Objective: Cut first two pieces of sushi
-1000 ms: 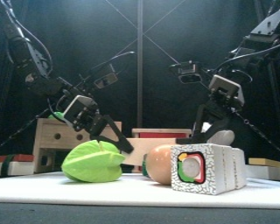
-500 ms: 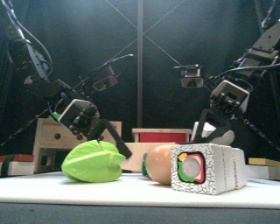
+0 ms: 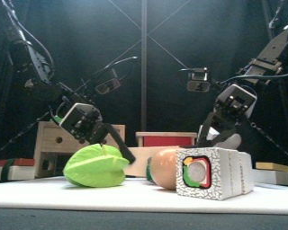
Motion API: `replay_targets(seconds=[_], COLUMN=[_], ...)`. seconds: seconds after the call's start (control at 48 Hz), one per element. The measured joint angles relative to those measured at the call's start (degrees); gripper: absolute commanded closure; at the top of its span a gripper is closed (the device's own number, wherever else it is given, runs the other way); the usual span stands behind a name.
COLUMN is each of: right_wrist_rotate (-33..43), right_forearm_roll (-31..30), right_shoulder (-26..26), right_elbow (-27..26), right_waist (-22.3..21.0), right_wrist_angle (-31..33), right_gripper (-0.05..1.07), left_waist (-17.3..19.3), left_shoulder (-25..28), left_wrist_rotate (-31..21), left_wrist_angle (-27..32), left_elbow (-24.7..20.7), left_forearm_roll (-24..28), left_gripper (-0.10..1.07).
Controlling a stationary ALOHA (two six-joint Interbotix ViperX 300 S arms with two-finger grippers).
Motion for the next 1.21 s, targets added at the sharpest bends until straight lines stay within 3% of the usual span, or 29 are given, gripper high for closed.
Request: replay_targets(seconds=[0.583,1.0,1.208], right_wrist_rotate=[0.0,0.1,0.1], right_forearm_roll=[2.0,4.5,5.1], right_shoulder=[3.8,3.4,3.2], right_elbow=[-0.4,-1.7,-1.8], right_waist=[0.9,6.0,6.2], right_wrist_angle=[0.0,5.5,7.6], right_gripper=[0.64,0.64,0.64], left_waist=[0.1,-0.3,-0.4], left_shoulder=[1.8,1.9,2.1], left_wrist_rotate=[-0.1,0.0,-0.1], left_wrist_angle=[-0.3,-0.3,-0.3], left_elbow=[-0.2,0.0,-0.1], left_forearm_roll=[-1.1,-2.0,-2.2], left_gripper=[0.62,0.62,0.62])
